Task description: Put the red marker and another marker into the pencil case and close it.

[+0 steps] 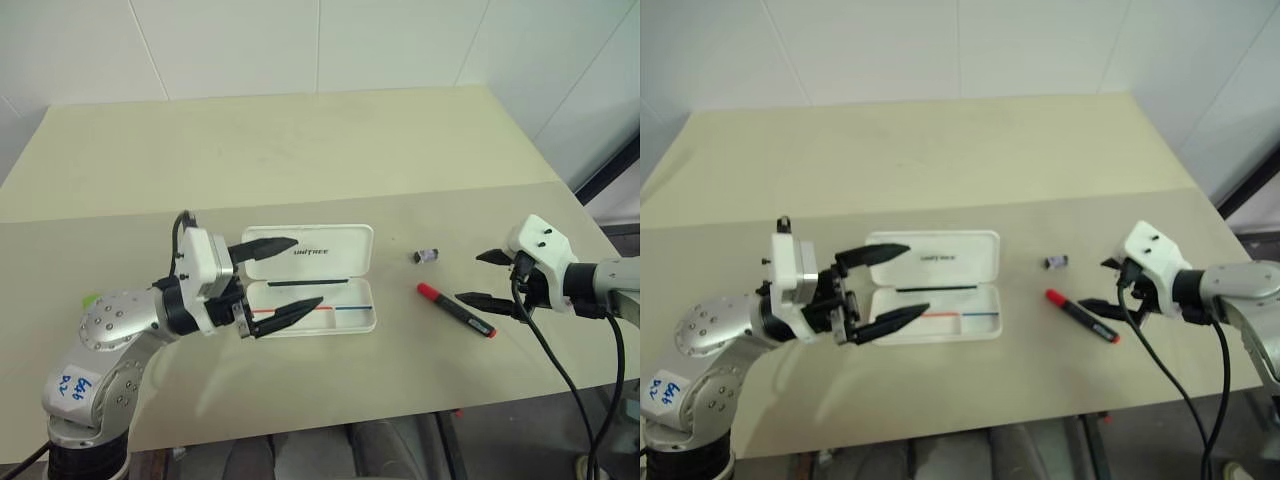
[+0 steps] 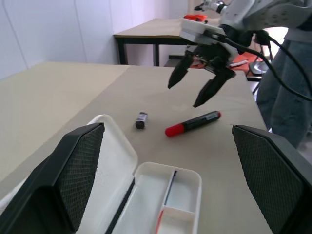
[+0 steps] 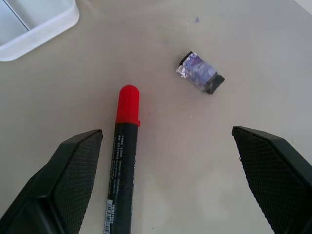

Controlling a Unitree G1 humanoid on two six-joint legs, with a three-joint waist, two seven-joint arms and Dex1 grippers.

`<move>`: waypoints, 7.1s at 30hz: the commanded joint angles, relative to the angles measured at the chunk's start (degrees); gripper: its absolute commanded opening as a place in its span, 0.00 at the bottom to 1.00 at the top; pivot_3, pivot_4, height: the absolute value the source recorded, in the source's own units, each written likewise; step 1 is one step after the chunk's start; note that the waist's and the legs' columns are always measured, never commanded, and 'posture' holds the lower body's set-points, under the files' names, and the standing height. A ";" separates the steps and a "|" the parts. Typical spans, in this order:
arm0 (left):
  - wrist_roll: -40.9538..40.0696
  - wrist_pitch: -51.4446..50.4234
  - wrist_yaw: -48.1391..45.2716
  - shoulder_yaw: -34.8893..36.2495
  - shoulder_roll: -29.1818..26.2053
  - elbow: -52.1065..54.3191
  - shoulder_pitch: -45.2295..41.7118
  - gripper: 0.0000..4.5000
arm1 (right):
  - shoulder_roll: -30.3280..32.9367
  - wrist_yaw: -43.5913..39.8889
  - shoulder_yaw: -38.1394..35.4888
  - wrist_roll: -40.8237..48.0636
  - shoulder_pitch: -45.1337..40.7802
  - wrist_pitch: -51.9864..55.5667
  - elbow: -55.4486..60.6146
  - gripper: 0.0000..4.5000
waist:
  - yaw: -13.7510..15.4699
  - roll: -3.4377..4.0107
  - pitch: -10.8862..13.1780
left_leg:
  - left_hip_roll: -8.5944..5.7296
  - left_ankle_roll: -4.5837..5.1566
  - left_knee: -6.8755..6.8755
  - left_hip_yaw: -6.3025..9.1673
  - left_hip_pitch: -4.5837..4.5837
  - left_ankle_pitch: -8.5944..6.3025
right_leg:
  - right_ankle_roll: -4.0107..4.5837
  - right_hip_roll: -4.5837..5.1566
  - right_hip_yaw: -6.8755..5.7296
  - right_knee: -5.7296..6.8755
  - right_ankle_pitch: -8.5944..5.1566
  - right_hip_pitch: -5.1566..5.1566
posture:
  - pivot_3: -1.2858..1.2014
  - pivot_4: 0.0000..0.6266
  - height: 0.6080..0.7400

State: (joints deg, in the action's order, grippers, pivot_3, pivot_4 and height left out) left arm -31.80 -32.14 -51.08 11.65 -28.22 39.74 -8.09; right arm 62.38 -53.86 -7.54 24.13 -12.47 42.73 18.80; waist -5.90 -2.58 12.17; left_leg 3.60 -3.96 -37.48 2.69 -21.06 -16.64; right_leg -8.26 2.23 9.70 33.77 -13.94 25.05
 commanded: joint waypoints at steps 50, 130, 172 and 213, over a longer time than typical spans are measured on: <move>1.74 24.01 -9.30 -5.03 -11.38 -9.27 2.44 1.00 | -4.41 11.48 12.97 -5.72 -4.15 16.88 -0.62 0.51 | -0.64 -0.51 -0.31 | 0.02 -0.03 0.04 -0.04 0.25 -0.03 | 0.25 0.01 0.02 -0.63 0.19 -0.49 | 0.52 0.24 1.00; 3.38 31.08 -6.64 2.12 -11.75 -15.07 12.20 1.00 | -28.78 -2.84 44.70 -26.52 -35.50 -4.35 2.50 0.12 | -0.83 -0.14 -0.11 | 0.08 -0.04 0.43 -0.18 -0.21 -0.18 | 0.06 0.01 0.00 -0.70 0.52 0.37 | 0.52 0.24 1.00; 3.30 30.82 -6.30 -0.88 -11.44 -17.14 7.27 1.00 | -15.27 -10.77 22.17 -10.18 -32.22 7.28 9.87 0.99 | -2.02 -0.15 -0.10 | 0.07 -0.04 0.40 -0.17 -0.13 -0.18 | 0.06 0.00 0.00 -0.43 0.38 0.41 | 0.52 0.24 1.00; 10.61 10.46 24.22 6.98 -6.54 11.58 21.60 1.00 | -20.37 -17.60 14.01 9.99 -22.63 -8.81 3.26 0.99 | -2.13 -0.17 -0.10 | 0.07 -0.04 0.39 -0.16 -0.11 -0.18 | 0.00 -0.03 0.03 -0.40 0.29 0.39 | 0.52 0.24 1.00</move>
State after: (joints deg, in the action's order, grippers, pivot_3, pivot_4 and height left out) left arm -22.02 -21.41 -27.92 16.74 -35.12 48.20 12.03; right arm 42.01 -70.28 5.90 34.76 -33.91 35.51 22.64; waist -8.03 -2.75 12.07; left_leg 3.67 -4.00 -37.11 2.53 -21.16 -16.82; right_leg -8.26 2.20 9.73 33.34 -13.65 25.45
